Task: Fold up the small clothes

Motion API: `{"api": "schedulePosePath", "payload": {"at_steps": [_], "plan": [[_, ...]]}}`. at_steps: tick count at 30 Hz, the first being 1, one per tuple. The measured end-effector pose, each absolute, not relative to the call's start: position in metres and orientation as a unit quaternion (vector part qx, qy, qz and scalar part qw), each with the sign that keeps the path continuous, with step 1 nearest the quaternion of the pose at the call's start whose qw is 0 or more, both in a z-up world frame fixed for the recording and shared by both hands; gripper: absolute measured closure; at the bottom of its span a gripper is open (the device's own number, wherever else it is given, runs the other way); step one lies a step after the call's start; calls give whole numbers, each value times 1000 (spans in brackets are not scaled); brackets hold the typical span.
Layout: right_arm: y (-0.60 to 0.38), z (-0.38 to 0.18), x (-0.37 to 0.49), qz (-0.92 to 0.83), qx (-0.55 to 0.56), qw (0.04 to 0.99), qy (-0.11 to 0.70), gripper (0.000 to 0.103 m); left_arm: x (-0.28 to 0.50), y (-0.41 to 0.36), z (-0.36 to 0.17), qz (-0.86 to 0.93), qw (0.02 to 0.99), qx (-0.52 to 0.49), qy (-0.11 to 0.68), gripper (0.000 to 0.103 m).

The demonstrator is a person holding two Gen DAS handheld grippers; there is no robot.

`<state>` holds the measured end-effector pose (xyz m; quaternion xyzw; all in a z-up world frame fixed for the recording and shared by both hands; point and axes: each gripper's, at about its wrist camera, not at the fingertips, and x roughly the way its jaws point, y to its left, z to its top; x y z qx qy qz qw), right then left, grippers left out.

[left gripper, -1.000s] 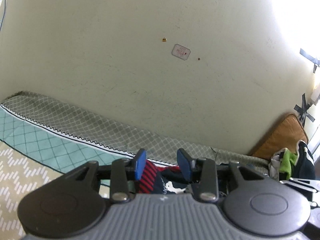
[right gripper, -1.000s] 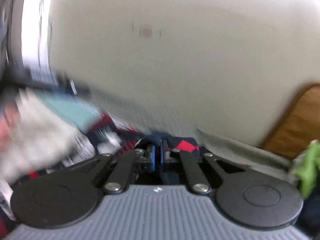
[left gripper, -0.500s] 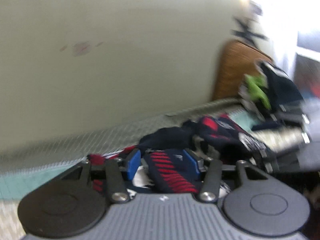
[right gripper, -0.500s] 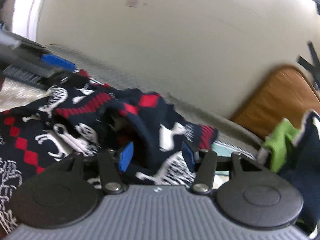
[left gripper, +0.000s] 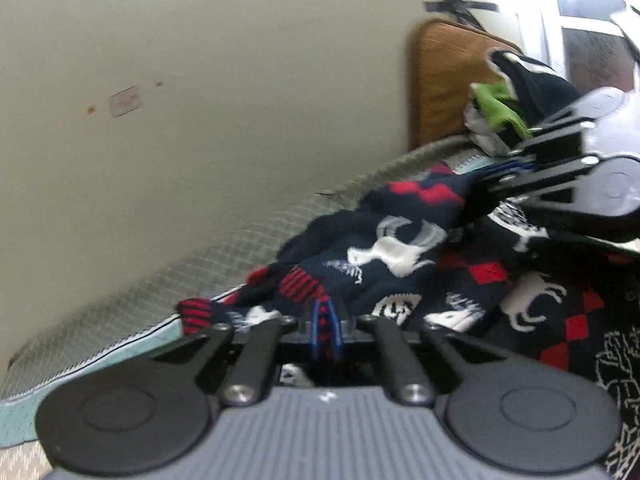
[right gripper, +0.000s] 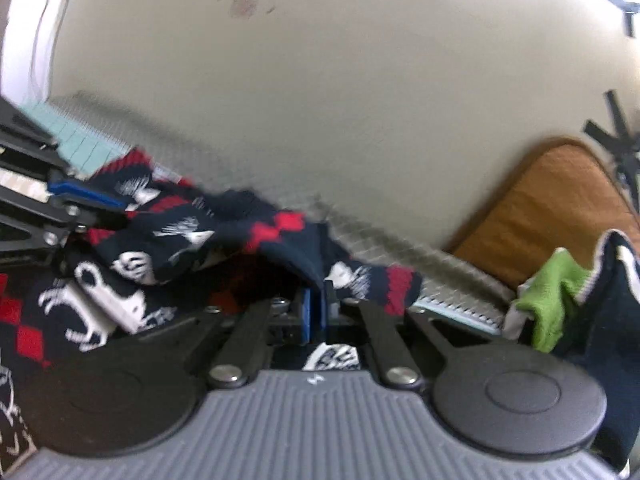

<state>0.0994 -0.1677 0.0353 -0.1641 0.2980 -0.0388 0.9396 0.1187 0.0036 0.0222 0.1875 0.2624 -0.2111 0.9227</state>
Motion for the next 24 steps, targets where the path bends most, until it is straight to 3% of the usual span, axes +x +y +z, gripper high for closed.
{"api": "schedulePosePath", "payload": {"at_steps": [3, 5, 7, 9, 11, 16, 18, 20, 21, 22, 24], "plan": [[-169, 32, 89, -29, -195, 932, 305, 94, 128, 15, 22, -215, 922, 175, 270, 97], [-171, 24, 85, -12, -213, 917, 338, 89, 131, 17, 20, -202, 920, 187, 280, 89], [-178, 23, 79, -11, -210, 912, 352, 71, 133, 23, 21, -202, 922, 177, 280, 88], [-195, 35, 73, -13, -153, 926, 346, 52, 137, 34, 28, -215, 927, 122, 281, 70], [-214, 45, 72, -20, -78, 937, 340, 50, 142, 44, 35, -218, 933, 63, 281, 60], [-239, 38, 96, -44, 5, 928, 371, 41, 164, 52, 26, -205, 921, -38, 328, 64], [-240, 29, 106, -47, 42, 921, 385, 42, 168, 49, 17, -195, 919, -41, 340, 81], [-243, 18, 110, -36, 71, 915, 395, 54, 170, 44, 10, -205, 913, -46, 350, 92], [-243, 17, 110, -36, 67, 917, 391, 70, 169, 41, 8, -206, 913, -41, 349, 93], [-242, 19, 108, -36, 61, 920, 387, 79, 166, 35, 6, -204, 917, -26, 343, 93], [-244, 24, 101, -36, 52, 924, 377, 82, 160, 26, 7, -211, 920, -8, 331, 93]]}}
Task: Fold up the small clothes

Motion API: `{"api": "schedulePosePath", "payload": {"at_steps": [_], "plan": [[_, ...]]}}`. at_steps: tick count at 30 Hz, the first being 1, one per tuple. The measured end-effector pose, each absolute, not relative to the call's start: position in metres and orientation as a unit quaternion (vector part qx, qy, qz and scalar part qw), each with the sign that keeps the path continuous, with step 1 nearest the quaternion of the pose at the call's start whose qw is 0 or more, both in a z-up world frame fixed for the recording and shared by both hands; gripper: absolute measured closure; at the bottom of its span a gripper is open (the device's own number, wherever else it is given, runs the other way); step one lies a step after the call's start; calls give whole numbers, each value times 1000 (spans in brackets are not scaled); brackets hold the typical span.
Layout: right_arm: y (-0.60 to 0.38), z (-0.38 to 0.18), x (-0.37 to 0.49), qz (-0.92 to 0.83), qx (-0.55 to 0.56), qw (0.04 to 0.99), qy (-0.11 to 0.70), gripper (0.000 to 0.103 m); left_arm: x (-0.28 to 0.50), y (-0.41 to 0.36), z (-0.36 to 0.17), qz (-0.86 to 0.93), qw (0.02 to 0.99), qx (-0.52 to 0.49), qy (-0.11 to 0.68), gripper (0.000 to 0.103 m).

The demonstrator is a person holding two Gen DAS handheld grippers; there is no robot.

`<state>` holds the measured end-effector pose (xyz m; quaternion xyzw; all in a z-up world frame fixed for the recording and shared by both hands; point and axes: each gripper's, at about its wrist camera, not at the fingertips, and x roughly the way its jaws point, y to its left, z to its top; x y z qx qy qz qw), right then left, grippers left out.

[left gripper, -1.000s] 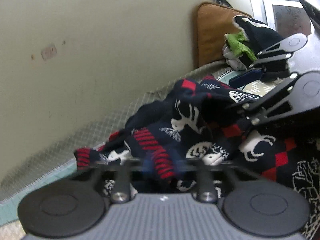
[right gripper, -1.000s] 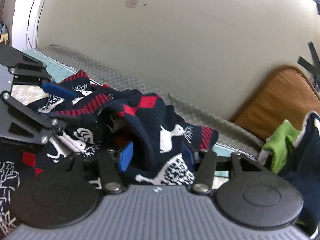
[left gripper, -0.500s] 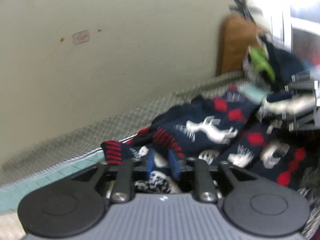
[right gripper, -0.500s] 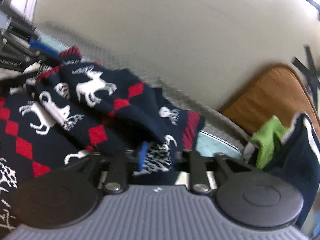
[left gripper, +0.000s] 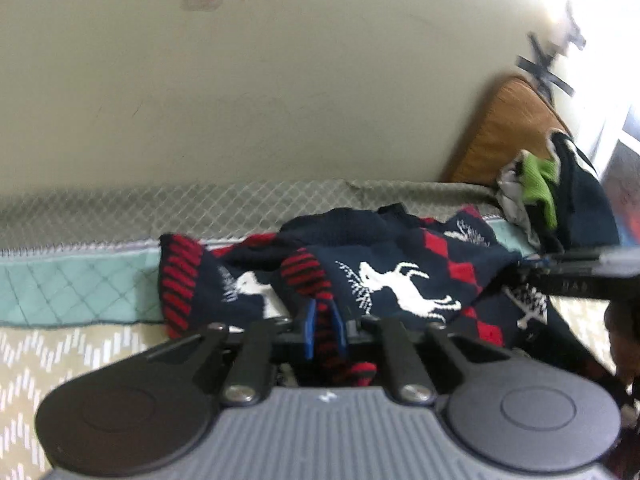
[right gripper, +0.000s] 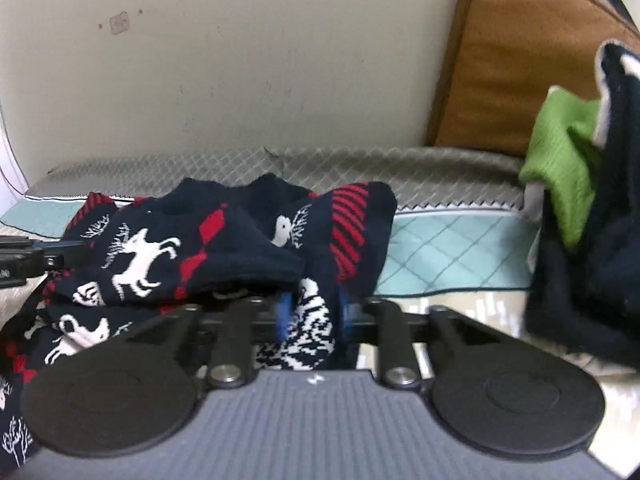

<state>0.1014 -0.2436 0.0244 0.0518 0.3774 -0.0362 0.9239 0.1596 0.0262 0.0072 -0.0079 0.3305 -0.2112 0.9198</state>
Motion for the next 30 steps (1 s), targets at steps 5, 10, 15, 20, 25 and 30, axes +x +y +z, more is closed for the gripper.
{"api": "schedulePosePath", "payload": {"at_steps": [5, 10, 15, 20, 25, 30], "plan": [[-269, 14, 98, -64, 66, 922, 376, 84, 154, 2, 0, -218, 918, 41, 328, 93], [-255, 17, 98, -88, 18, 922, 376, 61, 151, -8, -6, -191, 927, 90, 311, 80], [-248, 51, 70, -107, -5, 942, 318, 56, 151, 18, 16, -189, 940, 18, 282, 84], [-227, 75, 73, -27, 17, 955, 296, 79, 151, 20, 18, -218, 935, -15, 281, 87], [-229, 45, 102, -17, 17, 938, 346, 79, 152, 3, 3, -219, 926, 42, 304, 87], [-252, 11, 95, -3, 56, 928, 367, 79, 160, 3, -9, -204, 920, 67, 328, 75]]}}
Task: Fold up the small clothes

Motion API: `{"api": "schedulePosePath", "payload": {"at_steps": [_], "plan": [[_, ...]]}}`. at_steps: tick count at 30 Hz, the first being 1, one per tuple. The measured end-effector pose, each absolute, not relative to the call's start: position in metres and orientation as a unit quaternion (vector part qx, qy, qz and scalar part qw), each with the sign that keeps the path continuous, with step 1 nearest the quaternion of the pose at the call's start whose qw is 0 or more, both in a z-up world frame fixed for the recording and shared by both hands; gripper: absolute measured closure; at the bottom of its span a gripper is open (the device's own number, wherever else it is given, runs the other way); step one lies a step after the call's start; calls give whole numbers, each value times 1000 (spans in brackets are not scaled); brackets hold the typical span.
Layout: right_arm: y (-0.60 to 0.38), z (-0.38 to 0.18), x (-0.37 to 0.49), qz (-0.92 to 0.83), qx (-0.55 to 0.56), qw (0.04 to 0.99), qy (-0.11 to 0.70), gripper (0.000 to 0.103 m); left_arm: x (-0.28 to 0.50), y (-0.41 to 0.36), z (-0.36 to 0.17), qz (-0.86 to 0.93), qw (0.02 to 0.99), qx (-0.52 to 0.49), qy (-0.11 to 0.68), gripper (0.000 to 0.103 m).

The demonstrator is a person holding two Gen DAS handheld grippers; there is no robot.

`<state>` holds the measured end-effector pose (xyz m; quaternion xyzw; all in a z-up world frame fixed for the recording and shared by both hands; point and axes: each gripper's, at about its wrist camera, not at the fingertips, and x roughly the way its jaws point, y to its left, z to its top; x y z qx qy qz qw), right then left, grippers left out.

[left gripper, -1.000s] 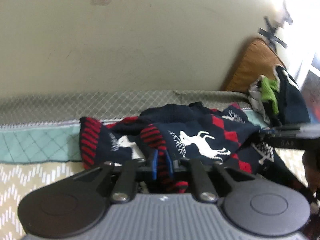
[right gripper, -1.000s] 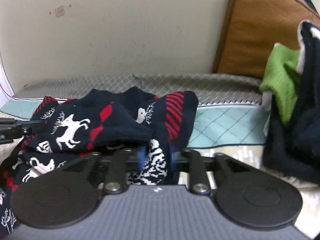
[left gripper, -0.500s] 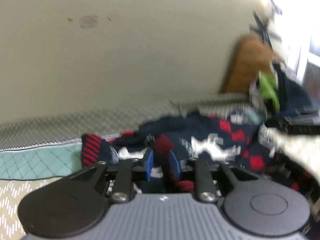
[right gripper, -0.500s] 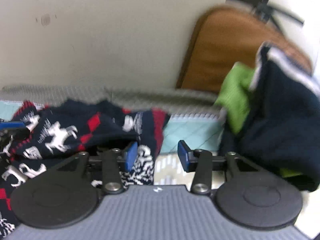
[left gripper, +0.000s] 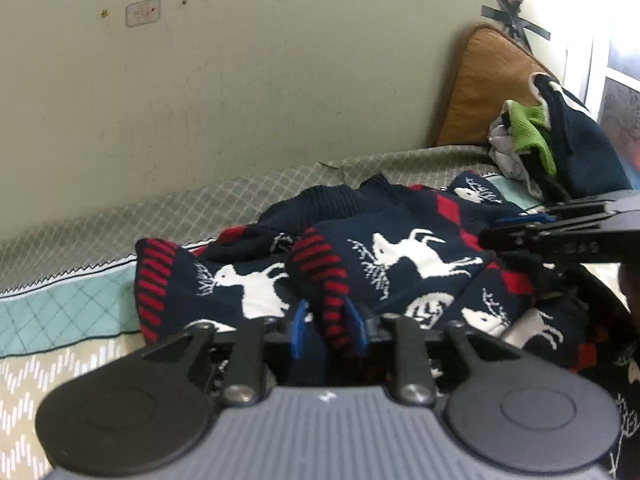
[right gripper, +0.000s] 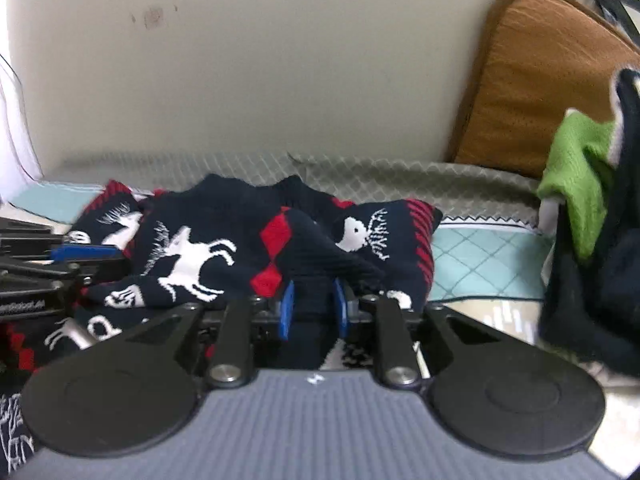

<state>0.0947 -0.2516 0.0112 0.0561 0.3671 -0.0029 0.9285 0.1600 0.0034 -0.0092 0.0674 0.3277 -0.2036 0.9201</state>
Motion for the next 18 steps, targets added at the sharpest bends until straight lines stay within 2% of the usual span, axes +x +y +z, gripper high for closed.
{"api": "schedulePosePath", "payload": {"at_steps": [3, 6, 10, 13, 15, 16, 17, 18], "plan": [[-252, 14, 92, -5, 54, 929, 366, 78, 159, 8, -8, -199, 923, 68, 322, 70], [-244, 23, 74, -18, 44, 932, 361, 76, 151, 18, 11, -184, 937, 70, 288, 71], [-230, 43, 29, -1, 17, 942, 335, 73, 140, 46, 45, -177, 950, 16, 257, 72], [-228, 38, 14, 20, 1, 934, 356, 75, 123, 63, 53, -170, 951, 5, 258, 72], [-238, 17, 15, -33, -29, 923, 383, 75, 110, 72, 50, -146, 954, 19, 261, 72], [-250, 11, 12, -53, -15, 926, 374, 57, 104, 80, 47, -132, 954, 21, 268, 72], [-262, 10, 10, -69, 18, 925, 372, 52, 99, 86, 44, -122, 953, 19, 277, 72], [-270, 11, 8, -69, 55, 925, 370, 53, 96, 91, 41, -112, 952, 17, 286, 73]]}}
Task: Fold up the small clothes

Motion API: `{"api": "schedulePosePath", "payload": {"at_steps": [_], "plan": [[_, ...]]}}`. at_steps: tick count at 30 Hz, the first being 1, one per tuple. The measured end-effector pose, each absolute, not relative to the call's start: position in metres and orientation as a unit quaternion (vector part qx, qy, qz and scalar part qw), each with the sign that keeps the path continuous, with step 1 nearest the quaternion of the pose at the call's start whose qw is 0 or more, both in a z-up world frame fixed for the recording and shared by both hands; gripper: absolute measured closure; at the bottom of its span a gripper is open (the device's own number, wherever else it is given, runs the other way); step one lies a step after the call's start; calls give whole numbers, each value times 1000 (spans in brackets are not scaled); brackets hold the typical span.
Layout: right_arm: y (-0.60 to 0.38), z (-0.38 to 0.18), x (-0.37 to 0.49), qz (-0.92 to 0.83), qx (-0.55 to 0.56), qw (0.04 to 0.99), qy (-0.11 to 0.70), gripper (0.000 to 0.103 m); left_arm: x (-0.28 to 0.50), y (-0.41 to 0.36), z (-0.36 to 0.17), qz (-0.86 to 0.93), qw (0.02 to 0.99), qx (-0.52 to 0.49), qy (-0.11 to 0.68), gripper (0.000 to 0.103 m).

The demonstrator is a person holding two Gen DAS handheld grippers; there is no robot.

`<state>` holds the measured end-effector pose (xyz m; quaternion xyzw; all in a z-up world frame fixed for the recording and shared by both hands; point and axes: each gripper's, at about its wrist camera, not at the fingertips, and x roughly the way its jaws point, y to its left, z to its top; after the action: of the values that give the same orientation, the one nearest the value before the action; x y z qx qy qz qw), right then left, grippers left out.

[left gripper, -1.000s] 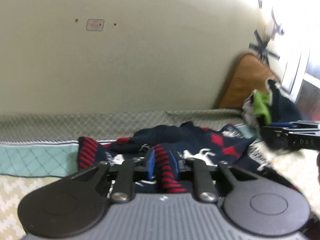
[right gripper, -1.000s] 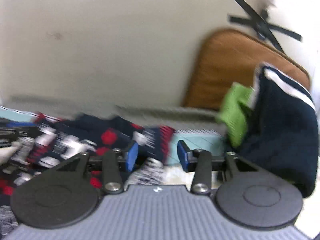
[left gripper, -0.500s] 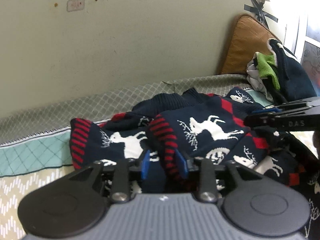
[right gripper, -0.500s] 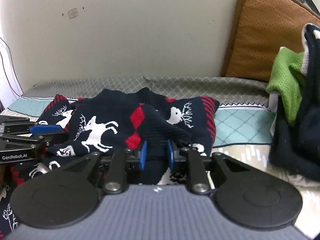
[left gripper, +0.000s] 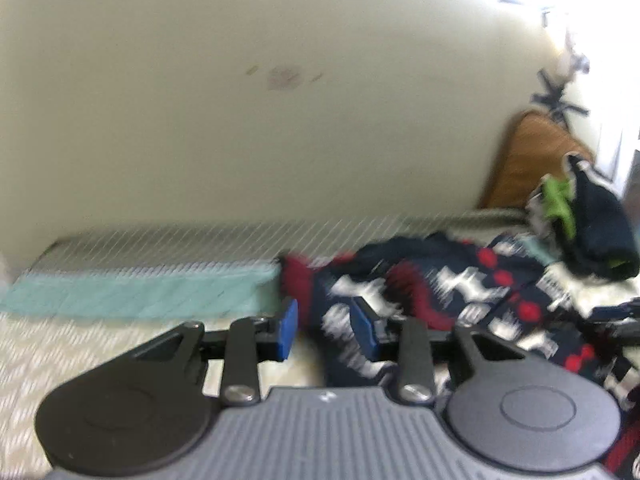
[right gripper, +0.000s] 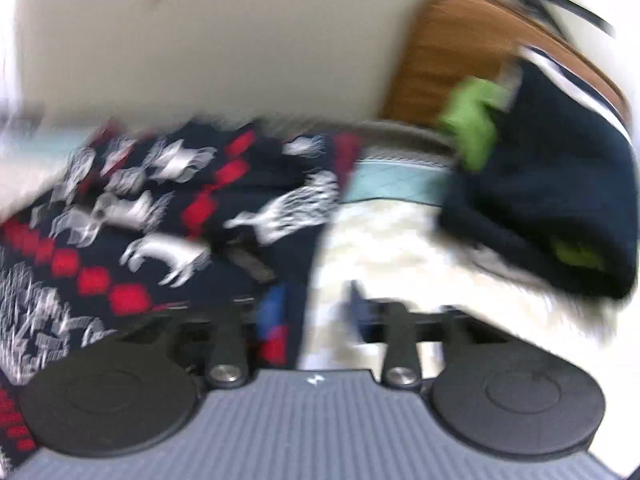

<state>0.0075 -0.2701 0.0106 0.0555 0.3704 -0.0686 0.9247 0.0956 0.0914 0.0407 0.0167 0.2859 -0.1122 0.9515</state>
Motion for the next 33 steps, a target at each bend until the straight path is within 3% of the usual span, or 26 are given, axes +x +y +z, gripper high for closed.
{"api": "schedulePosePath", "payload": {"at_steps": [3, 6, 10, 13, 14, 15, 26, 29, 33], "plan": [[-264, 13, -1, -58, 58, 934, 347, 53, 83, 96, 28, -99, 947, 39, 304, 71], [-256, 4, 0, -51, 49, 935, 348, 53, 76, 78, 18, -114, 943, 81, 301, 58], [-259, -1, -1, -53, 64, 937, 340, 52, 82, 42, -3, -113, 932, 151, 310, 59], [-265, 3, -9, -51, 82, 937, 335, 52, 89, 27, -16, -102, 928, 179, 309, 69], [-266, 3, -9, -49, 87, 937, 334, 52, 91, 24, -17, -96, 929, 182, 308, 85], [-267, 2, -7, -47, 94, 937, 332, 51, 95, 25, -16, -74, 931, 178, 311, 92], [-272, -1, -7, -37, 131, 936, 323, 50, 69, 52, -14, 42, 945, 92, 311, 93], [-273, -1, -8, -36, 134, 936, 322, 49, 66, 48, -14, 38, 940, 103, 322, 86], [-278, 0, -10, -32, 151, 936, 317, 49, 47, 70, 13, -22, 954, 19, 300, 80]]}}
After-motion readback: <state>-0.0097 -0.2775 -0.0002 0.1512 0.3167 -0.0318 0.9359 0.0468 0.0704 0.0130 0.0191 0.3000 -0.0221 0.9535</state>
